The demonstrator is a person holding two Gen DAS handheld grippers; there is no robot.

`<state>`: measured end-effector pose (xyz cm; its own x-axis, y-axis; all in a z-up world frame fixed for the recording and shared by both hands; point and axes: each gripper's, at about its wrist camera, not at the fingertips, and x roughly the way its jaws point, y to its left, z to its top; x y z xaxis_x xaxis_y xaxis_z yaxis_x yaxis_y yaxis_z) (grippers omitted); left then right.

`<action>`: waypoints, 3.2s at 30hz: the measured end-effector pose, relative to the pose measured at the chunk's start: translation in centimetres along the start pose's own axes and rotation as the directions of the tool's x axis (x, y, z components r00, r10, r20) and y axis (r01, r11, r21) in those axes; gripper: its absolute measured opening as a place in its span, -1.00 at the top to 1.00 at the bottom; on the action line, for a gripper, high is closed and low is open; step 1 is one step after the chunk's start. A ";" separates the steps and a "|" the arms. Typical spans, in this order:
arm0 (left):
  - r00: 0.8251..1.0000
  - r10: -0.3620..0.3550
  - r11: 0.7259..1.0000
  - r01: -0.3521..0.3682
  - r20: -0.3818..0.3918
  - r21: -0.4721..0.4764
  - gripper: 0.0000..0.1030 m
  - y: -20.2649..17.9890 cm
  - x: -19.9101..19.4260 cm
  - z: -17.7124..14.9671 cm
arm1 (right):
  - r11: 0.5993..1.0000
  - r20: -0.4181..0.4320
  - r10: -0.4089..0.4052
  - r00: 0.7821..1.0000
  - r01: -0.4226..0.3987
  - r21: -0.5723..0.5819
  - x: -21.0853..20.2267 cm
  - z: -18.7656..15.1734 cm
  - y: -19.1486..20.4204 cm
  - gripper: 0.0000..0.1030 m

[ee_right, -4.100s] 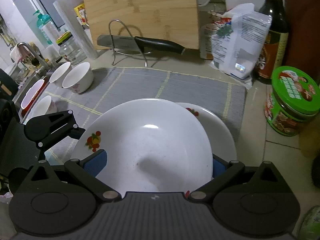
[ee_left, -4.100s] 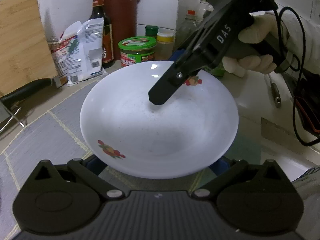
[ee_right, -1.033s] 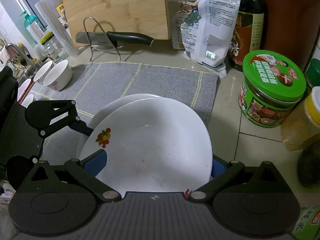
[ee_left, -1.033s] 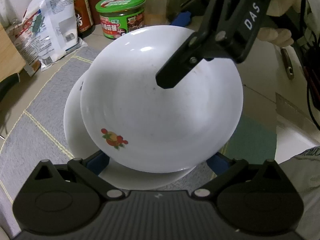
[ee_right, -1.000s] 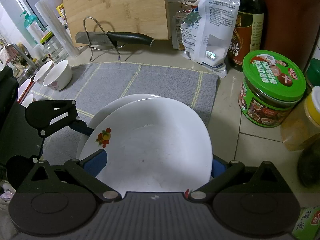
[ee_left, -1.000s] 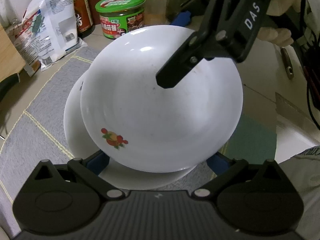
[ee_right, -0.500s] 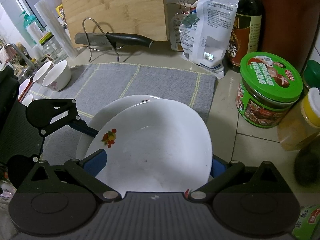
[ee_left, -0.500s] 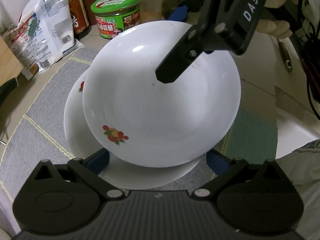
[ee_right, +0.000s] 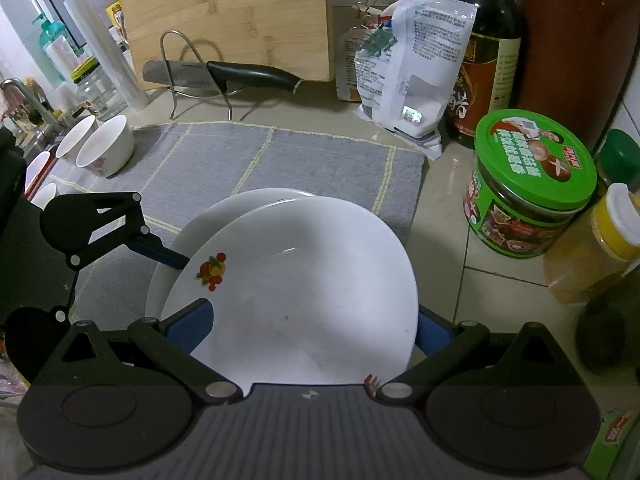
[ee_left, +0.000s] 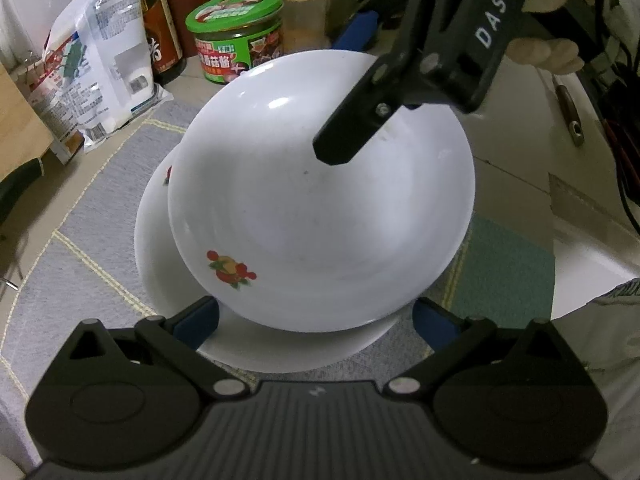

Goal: Organize plates and bowls

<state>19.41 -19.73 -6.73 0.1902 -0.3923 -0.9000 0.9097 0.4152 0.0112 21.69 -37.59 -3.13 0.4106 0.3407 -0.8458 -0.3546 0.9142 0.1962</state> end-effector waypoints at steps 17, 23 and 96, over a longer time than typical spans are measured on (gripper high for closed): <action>0.999 0.031 1.000 -0.031 0.018 -0.001 -0.98 -0.3 -0.8 -0.2 | 1.000 0.003 -0.021 1.000 0.021 0.000 -0.6 -0.6 0.3 -1.00; 0.999 0.035 0.999 -0.035 0.024 0.009 -0.98 -0.7 -1.1 -0.3 | 1.000 0.009 -0.025 1.000 0.025 -0.009 -0.9 -0.6 0.5 -1.00; 0.795 0.542 0.718 -0.270 0.272 -0.642 -0.99 1.7 -16.9 -28.7 | 0.983 0.284 -0.163 0.945 0.179 -0.033 5.2 -2.0 29.1 -1.00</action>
<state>7.15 11.13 -4.04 0.7447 -0.3105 -0.5908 0.3651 0.9305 -0.0288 11.84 -9.65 -2.81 0.6843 0.2355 -0.6901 -0.3025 0.9528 0.0252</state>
